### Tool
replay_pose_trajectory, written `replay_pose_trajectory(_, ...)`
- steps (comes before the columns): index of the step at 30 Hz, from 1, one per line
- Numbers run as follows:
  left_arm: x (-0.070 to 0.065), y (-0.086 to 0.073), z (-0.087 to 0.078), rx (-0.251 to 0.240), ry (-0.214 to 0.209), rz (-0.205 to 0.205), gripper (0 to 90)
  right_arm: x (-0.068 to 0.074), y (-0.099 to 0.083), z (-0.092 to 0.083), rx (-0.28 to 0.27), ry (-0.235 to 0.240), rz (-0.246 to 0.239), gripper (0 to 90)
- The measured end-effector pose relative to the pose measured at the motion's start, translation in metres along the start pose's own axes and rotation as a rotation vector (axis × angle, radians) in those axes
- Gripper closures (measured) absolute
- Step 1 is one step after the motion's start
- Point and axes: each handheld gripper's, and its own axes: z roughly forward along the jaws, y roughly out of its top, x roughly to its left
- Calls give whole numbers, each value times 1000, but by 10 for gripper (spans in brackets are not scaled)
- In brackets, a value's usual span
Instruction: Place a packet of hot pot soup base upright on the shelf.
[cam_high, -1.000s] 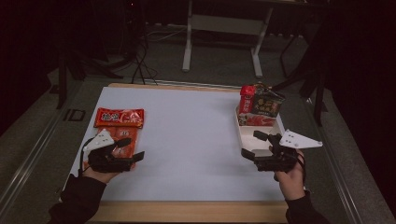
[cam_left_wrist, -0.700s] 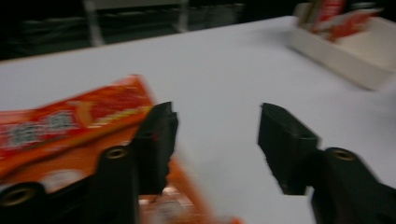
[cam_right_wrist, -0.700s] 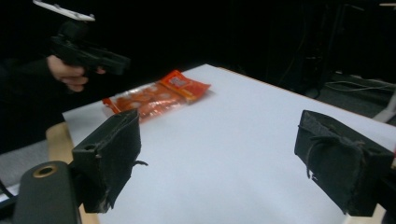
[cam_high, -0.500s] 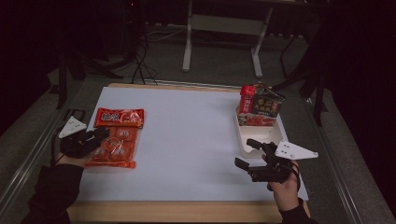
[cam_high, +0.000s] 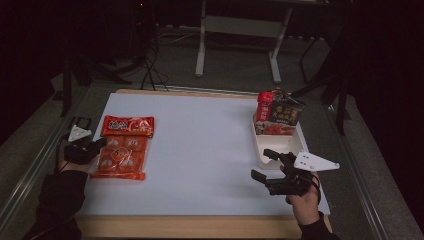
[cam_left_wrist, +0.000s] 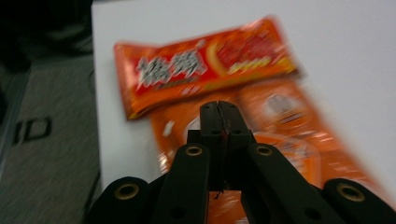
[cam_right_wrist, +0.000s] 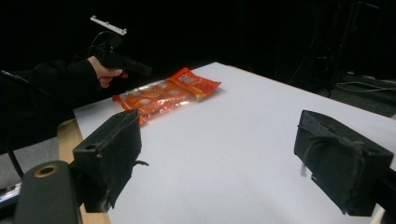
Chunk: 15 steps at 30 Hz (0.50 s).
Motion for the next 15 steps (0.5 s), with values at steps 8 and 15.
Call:
replay_pose_trajectory(8,18,-5,28,92,66,-50,900,-1,-1,1,20,6,-7,151)
replay_pose_trajectory(15,20,-8,39,114,66,-67,900,1,-1,4,35,7,-18,151)
